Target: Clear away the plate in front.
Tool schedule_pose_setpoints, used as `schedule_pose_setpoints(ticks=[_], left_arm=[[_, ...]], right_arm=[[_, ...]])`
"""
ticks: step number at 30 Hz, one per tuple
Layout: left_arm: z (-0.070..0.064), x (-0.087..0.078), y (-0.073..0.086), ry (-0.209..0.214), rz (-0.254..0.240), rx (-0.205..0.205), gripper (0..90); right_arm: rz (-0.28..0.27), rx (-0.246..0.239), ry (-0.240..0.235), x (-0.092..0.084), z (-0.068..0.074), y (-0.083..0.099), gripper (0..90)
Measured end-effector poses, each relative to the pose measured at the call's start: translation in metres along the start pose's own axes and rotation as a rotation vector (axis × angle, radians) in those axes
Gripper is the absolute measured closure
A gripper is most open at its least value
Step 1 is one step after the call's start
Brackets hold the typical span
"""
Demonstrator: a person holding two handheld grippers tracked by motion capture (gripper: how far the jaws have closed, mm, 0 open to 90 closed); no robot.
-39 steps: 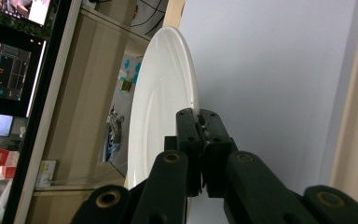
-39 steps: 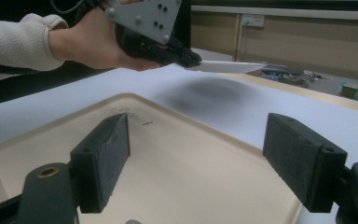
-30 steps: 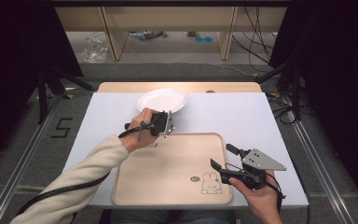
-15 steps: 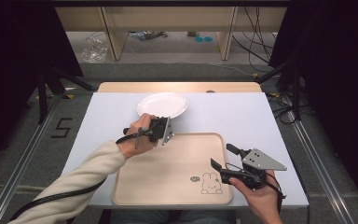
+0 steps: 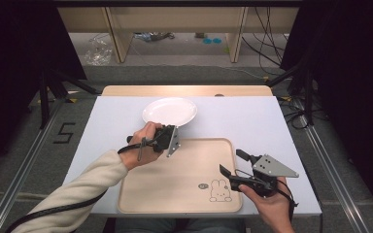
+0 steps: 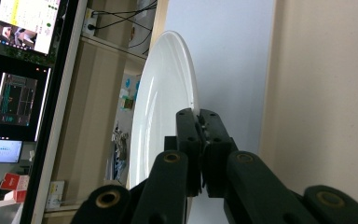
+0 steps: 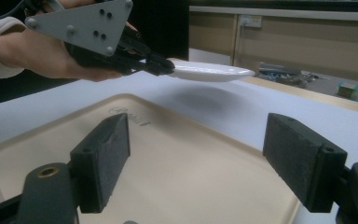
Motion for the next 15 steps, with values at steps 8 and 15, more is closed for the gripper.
schedule_pose_setpoints(ticks=[8, 15], left_arm=[[-0.001, -0.007, -0.002, -0.007, -0.012, 0.013, 88.0], [-0.003, -0.014, -0.004, -0.011, -0.023, 0.023, 87.9]], right_arm=[[0.006, 0.002, -0.001, 0.0, 0.0, 0.0, 24.0], [0.005, 0.001, 0.003, -0.001, -0.001, 0.0, 24.0]])
Point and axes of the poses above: each handheld gripper's, and its own axes: x roughly forward along the jaws, y roughly out of its underside, z roughly to its left, the point moved 7 cm from there along x, roughly forward along the jaws, and after that the axes turned 15 degrees about -x, right-handed, at the moved point
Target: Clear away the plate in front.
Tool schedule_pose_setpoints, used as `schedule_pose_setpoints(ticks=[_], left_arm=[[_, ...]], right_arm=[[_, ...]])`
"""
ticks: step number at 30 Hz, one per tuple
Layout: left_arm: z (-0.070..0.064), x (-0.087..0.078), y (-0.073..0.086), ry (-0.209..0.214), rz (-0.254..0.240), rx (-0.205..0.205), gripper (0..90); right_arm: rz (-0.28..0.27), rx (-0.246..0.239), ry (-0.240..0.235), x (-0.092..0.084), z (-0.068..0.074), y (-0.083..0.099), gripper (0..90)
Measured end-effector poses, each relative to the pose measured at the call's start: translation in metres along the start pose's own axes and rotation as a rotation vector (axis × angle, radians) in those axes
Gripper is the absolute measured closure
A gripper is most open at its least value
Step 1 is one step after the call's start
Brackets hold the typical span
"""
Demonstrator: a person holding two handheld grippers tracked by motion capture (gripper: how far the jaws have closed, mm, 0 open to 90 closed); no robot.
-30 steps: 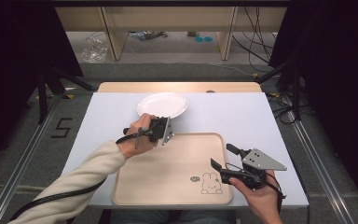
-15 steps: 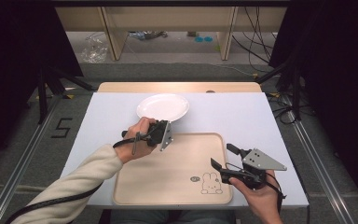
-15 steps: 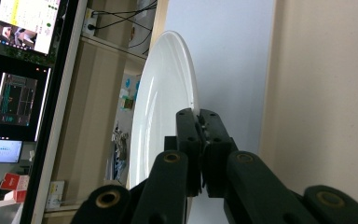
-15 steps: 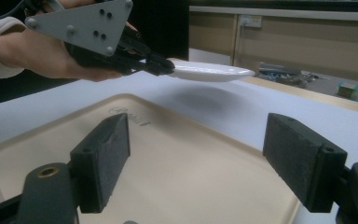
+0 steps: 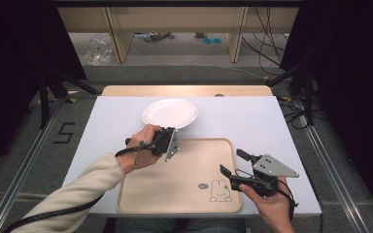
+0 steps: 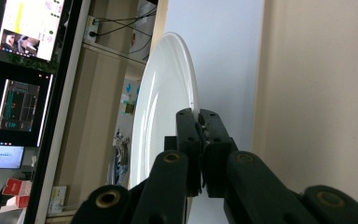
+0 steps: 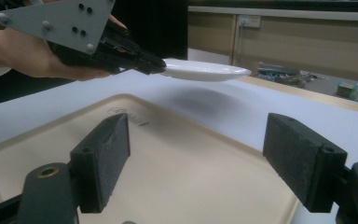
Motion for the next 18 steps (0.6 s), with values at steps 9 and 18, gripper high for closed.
schedule_pose_setpoints(ticks=[9, 18], left_arm=[[-0.0021, -0.0024, 0.0006, 0.001, -0.008, 0.001, 87.9], [-0.009, -0.0069, -0.0017, 0.023, -0.038, -0.022, 87.9]], right_arm=[[-0.006, -0.003, 0.006, 0.0, -0.0009, -0.0002, 23.7], [-0.006, -0.001, 0.026, -0.0011, -0.0033, -0.0002, 23.7]])
Point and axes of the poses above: each handheld gripper's, and its own axes: x roughly forward along the jaws, y roughly out of its underside, z roughly to its left, the point moved 7 cm from there along x, roughly forward along the jaws, and after that the axes turned 15 degrees about -x, right-handed, at the moved point
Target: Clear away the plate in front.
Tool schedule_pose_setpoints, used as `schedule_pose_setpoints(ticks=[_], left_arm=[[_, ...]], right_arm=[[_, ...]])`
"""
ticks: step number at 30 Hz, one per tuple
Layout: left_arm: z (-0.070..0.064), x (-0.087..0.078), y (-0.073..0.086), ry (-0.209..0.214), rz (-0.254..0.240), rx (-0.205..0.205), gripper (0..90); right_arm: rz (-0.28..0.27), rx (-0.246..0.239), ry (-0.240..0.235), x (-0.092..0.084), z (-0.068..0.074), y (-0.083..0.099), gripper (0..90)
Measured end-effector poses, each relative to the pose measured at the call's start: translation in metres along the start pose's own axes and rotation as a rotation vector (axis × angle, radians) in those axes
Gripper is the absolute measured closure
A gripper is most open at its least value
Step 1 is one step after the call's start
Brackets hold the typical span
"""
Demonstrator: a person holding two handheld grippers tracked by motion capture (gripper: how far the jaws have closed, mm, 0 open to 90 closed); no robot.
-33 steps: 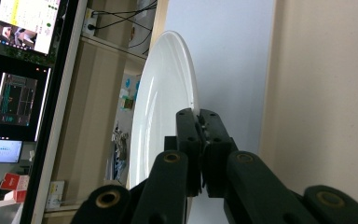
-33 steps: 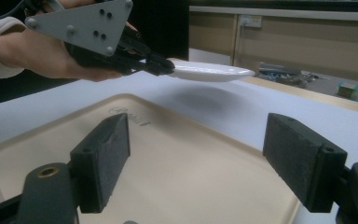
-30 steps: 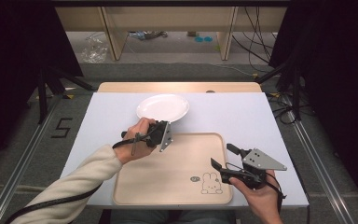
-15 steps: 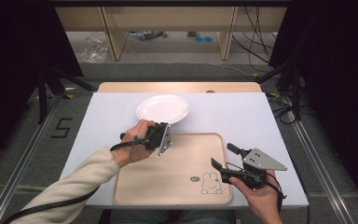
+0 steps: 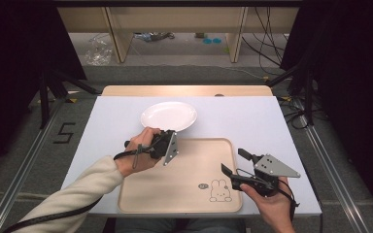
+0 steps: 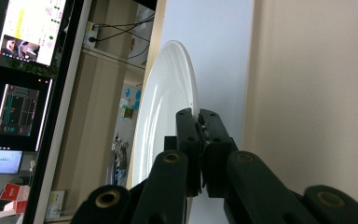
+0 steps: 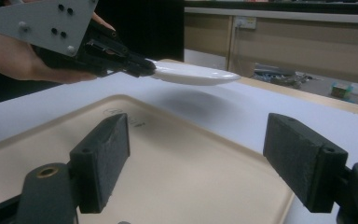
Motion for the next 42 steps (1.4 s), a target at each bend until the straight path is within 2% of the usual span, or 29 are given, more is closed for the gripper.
schedule_pose_setpoints(ticks=[2, 4, 5, 8, 9, 10, 11, 12, 13, 14, 15, 16, 19, 21, 22, 24, 25, 26, 27, 29, 31, 33, 36, 37, 40, 41, 42], left_arm=[[0.0, -0.002, -0.001, -0.011, -0.002, 0.002, 88.0], [-0.001, -0.003, 0.0, 0.001, 0.005, -0.002, 88.0], [-0.001, -0.004, -0.001, -0.005, -0.007, -0.005, 88.0], [-0.001, -0.007, -0.001, -0.012, -0.009, 0.009, 88.0], [0.0, -0.009, 0.0, -0.017, 0.015, 0.033, 88.0], [0.003, -0.011, -0.002, -0.054, 0.004, 0.065, 88.1], [0.003, -0.013, -0.005, -0.047, -0.028, 0.04, 88.1], [0.007, -0.017, -0.007, -0.069, -0.015, 0.054, 90.0], [0.01, -0.019, -0.01, -0.069, -0.034, 0.026, 90.0], [0.011, -0.021, -0.01, -0.067, -0.036, 0.016, 90.0], [0.011, -0.021, -0.01, -0.067, -0.036, 0.016, 90.0], [0.01, -0.026, -0.007, -0.065, -0.032, 0.037, 90.0], [0.01, -0.034, -0.001, -0.042, -0.037, 0.004, 90.0], [0.007, -0.037, 0.003, -0.016, -0.049, -0.032, 90.0], [0.005, -0.038, 0.005, -0.011, -0.046, -0.028, 90.0], [0.0, -0.039, 0.011, 0.025, -0.043, -0.036, 90.0], [-0.002, -0.04, 0.013, 0.04, -0.039, -0.045, 90.0], [-0.002, -0.04, 0.016, 0.041, -0.04, -0.058, 90.0], [-0.002, -0.04, 0.016, 0.041, -0.04, -0.058, 90.0], [-0.002, -0.038, 0.024, 0.069, -0.015, -0.043, 90.0], [-0.006, -0.035, 0.027, 0.096, 0.004, -0.037, 89.0], [-0.011, -0.028, 0.029, 0.128, 0.027, -0.038, 78.9], [-0.02, -0.014, 0.034, 0.178, 0.06, -0.064, 63.1], [-0.021, -0.009, 0.036, 0.181, 0.064, -0.071, 58.7], [-0.023, 0.006, 0.042, 0.202, 0.08, -0.067, 51.7], [-0.023, 0.006, 0.042, 0.202, 0.08, -0.067, 48.8], [-0.023, 0.016, 0.043, 0.196, 0.084, -0.06, 46.7]], right_arm=[[0.0, -0.001, 0.001, 0.0, 0.0, 0.0, 23.7], [0.006, 0.0, -0.007, -0.001, 0.0, 0.0, 23.7], [0.003, 0.001, -0.008, -0.001, 0.0, 0.0, 23.7], [-0.001, 0.006, -0.006, -0.001, -0.001, 0.0, 23.7], [0.0, 0.006, -0.004, -0.001, -0.001, 0.0, 23.7], [-0.002, 0.008, -0.003, -0.001, -0.002, 0.0, 23.7], [-0.006, 0.009, -0.002, -0.001, -0.002, 0.0, 23.7], [-0.003, 0.007, 0.003, -0.001, -0.002, 0.0, 23.7], [-0.005, 0.008, -0.001, -0.001, -0.002, 0.0, 23.7], [0.011, 0.001, 0.004, -0.002, -0.002, 0.001, 23.6], [0.015, -0.001, 0.006, -0.002, -0.003, 0.001, 23.6], [0.006, 0.003, 0.001, -0.001, -0.002, 0.001, 23.6], [0.009, -0.007, 0.008, -0.003, -0.004, 0.001, 23.6], [-0.003, 0.012, 0.006, -0.001, -0.005, 0.002, 23.6], [0.014, 0.005, 0.011, -0.002, -0.006, 0.003, 23.6], [0.006, 0.009, 0.007, -0.001, -0.005, 0.002, 23.6], [-0.003, 0.009, 0.01, 0.0, -0.005, 0.001, 23.6], [0.012, 0.0, 0.018, -0.002, -0.006, 0.002, 23.6], [-0.002, 0.007, 0.01, -0.001, -0.005, 0.002, 23.6], [0.018, 0.003, 0.018, -0.002, -0.006, 0.003, 23.6], [0.016, -0.002, 0.016, -0.001, -0.006, 0.004, 23.6], [0.017, 0.0, 0.014, -0.001, -0.005, 0.003, 23.6], [0.02, 0.003, 0.01, -0.001, -0.005, 0.004, 23.6], [0.007, 0.013, 0.001, 0.001, -0.004, 0.004, 23.6], [0.021, 0.011, -0.003, 0.001, -0.004, 0.005, 23.6], [0.023, 0.011, -0.003, 0.001, -0.004, 0.005, 23.6], [0.024, 0.012, -0.004, 0.001, -0.004, 0.005, 23.6]])
Point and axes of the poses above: each handheld gripper's, and its own axes: x roughly forward along the jaws, y roughly out of its underside, z roughly to its left, the point moved 7 cm from there along x, roughly forward along the jaws, and after that the axes turned 15 degrees about -x, right-handed, at the moved point
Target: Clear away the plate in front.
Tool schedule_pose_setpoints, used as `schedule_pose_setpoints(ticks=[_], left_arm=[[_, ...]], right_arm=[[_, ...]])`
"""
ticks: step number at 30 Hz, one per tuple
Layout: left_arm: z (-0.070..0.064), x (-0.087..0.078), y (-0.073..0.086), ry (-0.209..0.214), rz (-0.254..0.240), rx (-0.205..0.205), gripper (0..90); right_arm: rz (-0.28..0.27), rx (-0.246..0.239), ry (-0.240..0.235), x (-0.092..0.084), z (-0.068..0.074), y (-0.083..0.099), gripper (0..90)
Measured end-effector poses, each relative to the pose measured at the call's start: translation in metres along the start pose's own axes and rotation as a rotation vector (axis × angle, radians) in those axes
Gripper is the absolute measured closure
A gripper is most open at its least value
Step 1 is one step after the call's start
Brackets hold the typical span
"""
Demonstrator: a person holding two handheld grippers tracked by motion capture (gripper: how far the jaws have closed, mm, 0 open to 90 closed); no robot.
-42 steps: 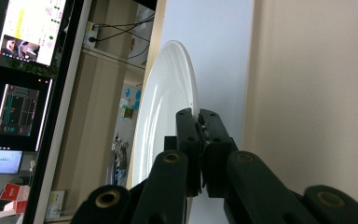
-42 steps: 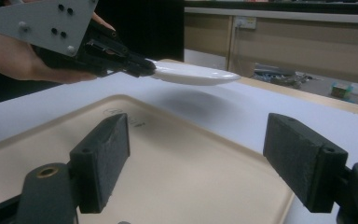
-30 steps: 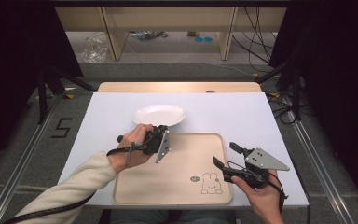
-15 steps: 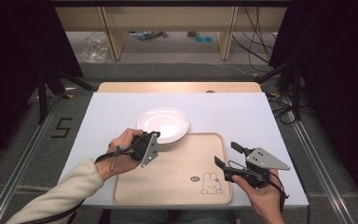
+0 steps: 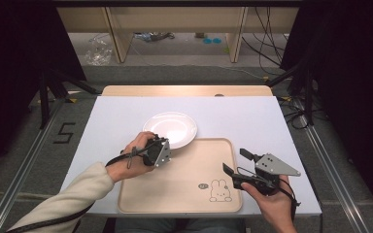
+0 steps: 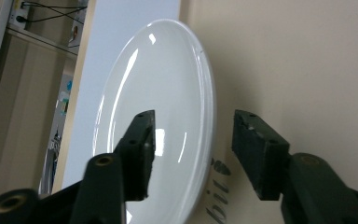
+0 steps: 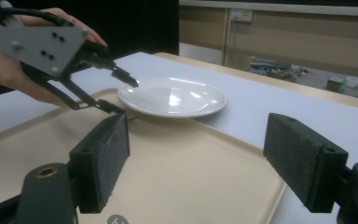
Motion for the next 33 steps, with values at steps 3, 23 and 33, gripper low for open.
schedule_pose_setpoints(ticks=[3, 23, 33], left_arm=[[0.001, 0.009, 0.0, -0.006, 0.014, 0.031, 45.3], [-0.007, 0.035, -0.01, -0.04, 0.09, 0.143, 62.6], [-0.007, 0.04, -0.008, -0.068, 0.112, 0.161, 71.6]], right_arm=[[0.009, -0.005, 0.004, 0.0, -0.001, 0.001, 23.6], [0.019, -0.004, 0.001, 0.001, 0.0, 0.002, 23.5], [0.025, -0.007, 0.002, 0.001, 0.0, 0.003, 23.7]])
Point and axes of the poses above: each handheld gripper's, and its own axes: x roughly forward along the jaws, y roughly out of its underside, z roughly to its left, the point moved 7 cm from there along x, roughly forward along the jaws, and after that the axes turned 15 degrees about -x, right-handed, at the moved point
